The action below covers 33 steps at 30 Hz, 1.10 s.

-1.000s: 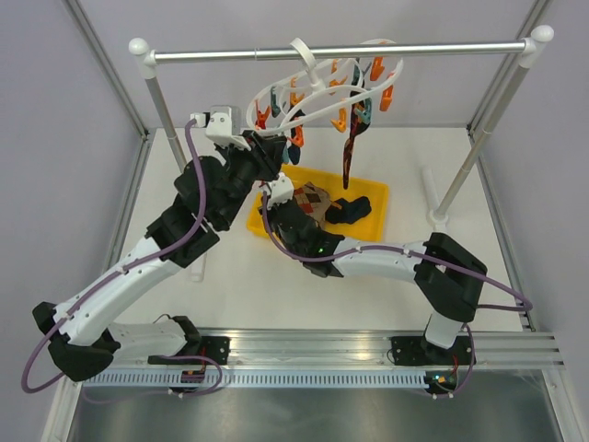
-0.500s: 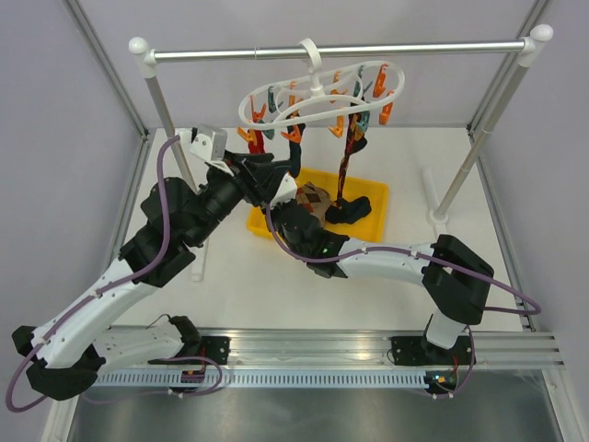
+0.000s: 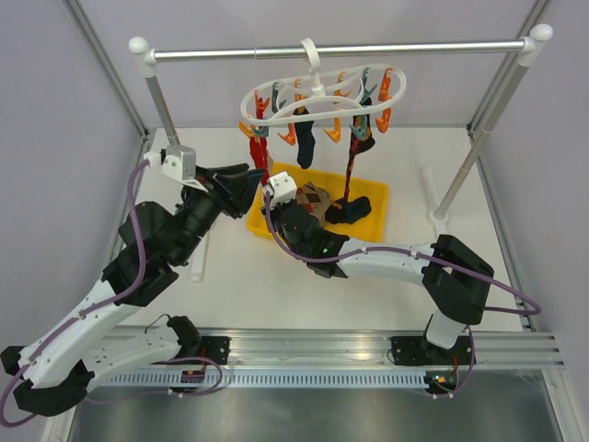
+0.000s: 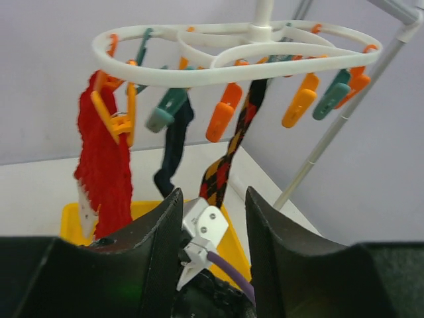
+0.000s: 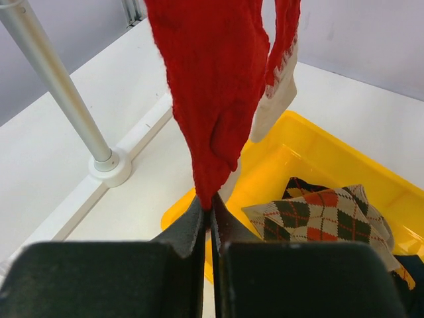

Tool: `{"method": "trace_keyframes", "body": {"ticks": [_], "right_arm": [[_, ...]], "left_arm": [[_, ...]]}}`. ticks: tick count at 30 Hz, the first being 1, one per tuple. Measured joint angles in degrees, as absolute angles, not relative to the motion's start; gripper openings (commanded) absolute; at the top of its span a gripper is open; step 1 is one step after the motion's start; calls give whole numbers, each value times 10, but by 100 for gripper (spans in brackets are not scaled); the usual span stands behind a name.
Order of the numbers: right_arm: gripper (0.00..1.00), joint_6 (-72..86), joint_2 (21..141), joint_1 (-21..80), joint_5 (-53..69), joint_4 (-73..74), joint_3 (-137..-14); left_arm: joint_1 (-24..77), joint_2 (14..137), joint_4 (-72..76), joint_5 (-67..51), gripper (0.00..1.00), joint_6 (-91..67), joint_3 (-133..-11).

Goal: Remove the socks clipped to the hanger

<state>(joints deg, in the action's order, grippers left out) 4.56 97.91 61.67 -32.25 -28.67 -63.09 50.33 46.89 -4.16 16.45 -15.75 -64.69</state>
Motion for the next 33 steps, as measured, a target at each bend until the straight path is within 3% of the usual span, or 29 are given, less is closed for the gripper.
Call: {"method": "trace_keyframes", "body": {"ticks": [4, 12, 20, 33], "right_arm": [[3, 43, 979, 617, -322, -287, -631], [3, 41, 979, 617, -322, -287, -631], [3, 40, 979, 616, -323, -282, -631], [3, 40, 979, 616, -322, -282, -631]], "left_arm": [[503, 461, -44, 243, 43, -169, -636], [503, 513, -46, 358, 52, -179, -637], [503, 614, -46, 389, 52, -177, -666], [491, 653, -28, 406, 53, -144, -729]]}}
